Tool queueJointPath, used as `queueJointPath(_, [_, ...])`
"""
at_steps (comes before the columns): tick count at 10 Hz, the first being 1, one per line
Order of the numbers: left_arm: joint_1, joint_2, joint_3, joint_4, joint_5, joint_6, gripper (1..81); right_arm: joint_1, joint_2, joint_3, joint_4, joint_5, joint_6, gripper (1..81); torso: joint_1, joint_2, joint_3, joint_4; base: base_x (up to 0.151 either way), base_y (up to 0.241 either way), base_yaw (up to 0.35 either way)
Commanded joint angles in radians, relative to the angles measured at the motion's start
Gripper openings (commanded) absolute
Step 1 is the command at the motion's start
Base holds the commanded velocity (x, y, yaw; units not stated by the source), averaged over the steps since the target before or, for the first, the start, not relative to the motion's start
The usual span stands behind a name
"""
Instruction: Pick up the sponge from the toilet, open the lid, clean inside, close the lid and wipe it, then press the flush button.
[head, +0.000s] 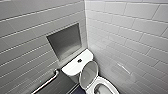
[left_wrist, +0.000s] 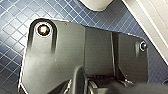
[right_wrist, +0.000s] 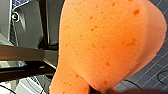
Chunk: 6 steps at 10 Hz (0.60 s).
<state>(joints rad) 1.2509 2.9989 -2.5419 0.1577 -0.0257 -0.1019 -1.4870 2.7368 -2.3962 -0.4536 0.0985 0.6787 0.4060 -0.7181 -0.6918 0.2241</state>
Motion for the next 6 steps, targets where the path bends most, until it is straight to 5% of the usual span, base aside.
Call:
queueJointPath(1, [-0.052, -0.014, 0.022, -0.027, 0.058, 0.004, 81.1, -0.023, -0.001, -0.003, -0.034, -0.051, -0.015, 1.0, -0.064, 0.098, 0.098, 0.000, 0.000, 0.000, 0.000])
queueJointPath(2, [-0.055, -0.014, 0.035, -0.027, 0.058, 0.004, 81.1, -0.031, 0.005, -0.009, -0.036, -0.051, -0.019, 1.0, -0.089, 0.136, 0.123, 0.000, 0.000, 0.000, 0.000])
queueJointPath(3, [-0.061, -0.015, 0.046, -0.027, 0.054, 0.004, 81.1, -0.036, 0.008, -0.015, -0.037, -0.051, -0.019, 1.0, -0.048, 0.071, 0.072, 0.000, 0.000, 0.000, 0.000])
queueJointPath(4, [-0.079, -0.018, 0.051, -0.030, 0.047, 0.004, 81.1, -0.043, 0.014, -0.029, -0.037, -0.051, -0.019, 1.0, -0.062, 0.089, 0.085, 0.000, 0.277, 0.000, 0.000])
queueJointPath(6, [-0.135, -0.035, 0.060, -0.087, 0.053, -0.001, 81.1, -0.062, 0.043, -0.076, -0.069, -0.051, -0.024, 1.0, -0.073, 0.102, 0.098, 0.000, 0.000, 0.000, 0.000])
